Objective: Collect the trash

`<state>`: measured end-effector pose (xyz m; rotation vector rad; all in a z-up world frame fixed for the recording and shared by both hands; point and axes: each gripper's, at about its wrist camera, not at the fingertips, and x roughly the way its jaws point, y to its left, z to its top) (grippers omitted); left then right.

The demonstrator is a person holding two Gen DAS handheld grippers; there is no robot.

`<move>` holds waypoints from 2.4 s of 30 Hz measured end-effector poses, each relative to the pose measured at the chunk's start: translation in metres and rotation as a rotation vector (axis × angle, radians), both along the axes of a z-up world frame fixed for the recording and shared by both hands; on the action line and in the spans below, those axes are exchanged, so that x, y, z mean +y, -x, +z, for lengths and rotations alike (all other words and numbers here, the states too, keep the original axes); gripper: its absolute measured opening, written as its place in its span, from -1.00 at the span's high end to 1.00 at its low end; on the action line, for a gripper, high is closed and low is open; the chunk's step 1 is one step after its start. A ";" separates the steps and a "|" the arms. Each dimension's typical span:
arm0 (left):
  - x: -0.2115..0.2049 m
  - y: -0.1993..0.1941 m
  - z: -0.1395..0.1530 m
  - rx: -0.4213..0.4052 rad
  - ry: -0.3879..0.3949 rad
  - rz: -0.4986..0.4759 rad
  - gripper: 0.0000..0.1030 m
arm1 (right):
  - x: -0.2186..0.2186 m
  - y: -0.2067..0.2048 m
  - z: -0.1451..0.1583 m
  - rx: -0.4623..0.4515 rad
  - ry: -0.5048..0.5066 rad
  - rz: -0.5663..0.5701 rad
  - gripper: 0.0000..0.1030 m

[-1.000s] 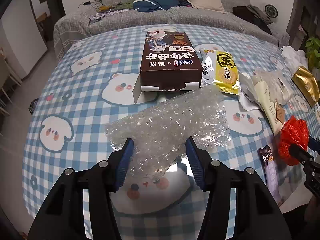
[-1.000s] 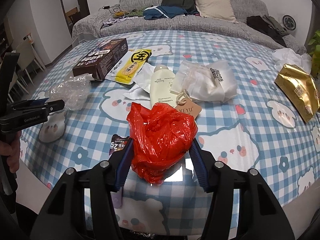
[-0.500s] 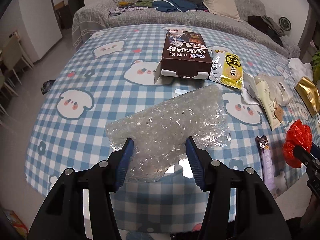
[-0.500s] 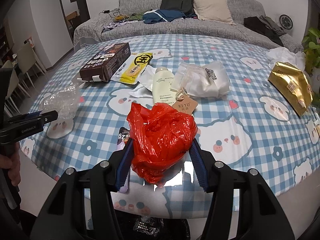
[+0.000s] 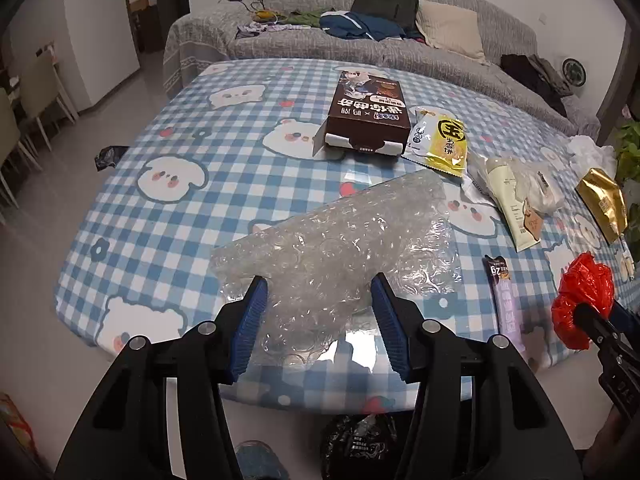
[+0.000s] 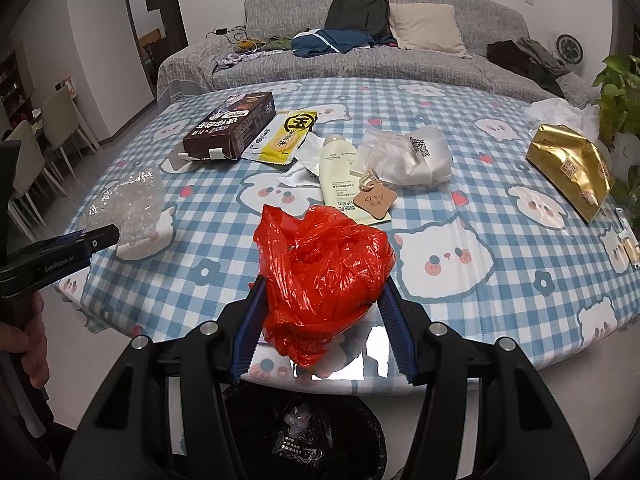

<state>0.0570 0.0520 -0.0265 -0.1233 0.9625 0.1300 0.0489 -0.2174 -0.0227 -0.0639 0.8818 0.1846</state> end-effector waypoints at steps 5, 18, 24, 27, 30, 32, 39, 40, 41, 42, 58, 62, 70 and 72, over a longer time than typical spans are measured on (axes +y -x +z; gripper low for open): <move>-0.012 0.021 0.008 -0.032 0.008 -0.004 -0.02 | -0.002 0.016 0.007 -0.017 -0.007 -0.002 -0.03; -0.033 0.075 0.005 -0.051 0.021 -0.030 -0.02 | -0.006 0.056 0.020 -0.061 -0.025 0.010 -0.03; -0.035 0.096 0.006 -0.068 0.024 -0.033 -0.02 | -0.010 0.067 0.022 -0.068 -0.030 0.003 -0.03; -0.035 0.107 0.005 -0.071 0.028 -0.034 -0.02 | -0.010 0.074 0.021 -0.068 -0.036 0.000 -0.03; -0.035 0.119 0.005 -0.079 0.022 -0.032 -0.02 | -0.008 0.082 0.021 -0.074 -0.031 0.002 -0.03; -0.034 0.128 0.005 -0.086 0.021 -0.029 -0.02 | -0.006 0.088 0.023 -0.083 -0.030 0.004 -0.03; -0.032 0.157 0.004 -0.105 0.021 -0.025 -0.02 | -0.005 0.110 0.024 -0.097 -0.036 -0.005 -0.03; -0.032 0.160 0.004 -0.106 0.022 -0.025 -0.02 | -0.006 0.114 0.025 -0.099 -0.042 -0.007 -0.03; -0.032 0.165 0.003 -0.107 0.023 -0.024 -0.02 | -0.007 0.118 0.025 -0.100 -0.048 -0.009 -0.03; -0.032 0.170 0.003 -0.109 0.022 -0.022 -0.02 | -0.009 0.122 0.025 -0.101 -0.052 -0.011 -0.03; -0.029 0.203 -0.026 -0.066 0.029 -0.011 -0.02 | 0.000 0.162 0.000 -0.070 -0.049 0.016 -0.03; -0.025 0.203 -0.034 -0.049 0.028 -0.004 -0.02 | -0.001 0.165 -0.009 -0.051 -0.049 0.009 -0.03; -0.022 0.201 -0.056 -0.001 0.023 0.001 -0.02 | -0.003 0.162 -0.032 0.005 -0.040 0.002 -0.03; -0.021 0.200 -0.064 0.018 0.021 0.002 -0.02 | -0.003 0.161 -0.039 0.020 -0.037 0.002 -0.03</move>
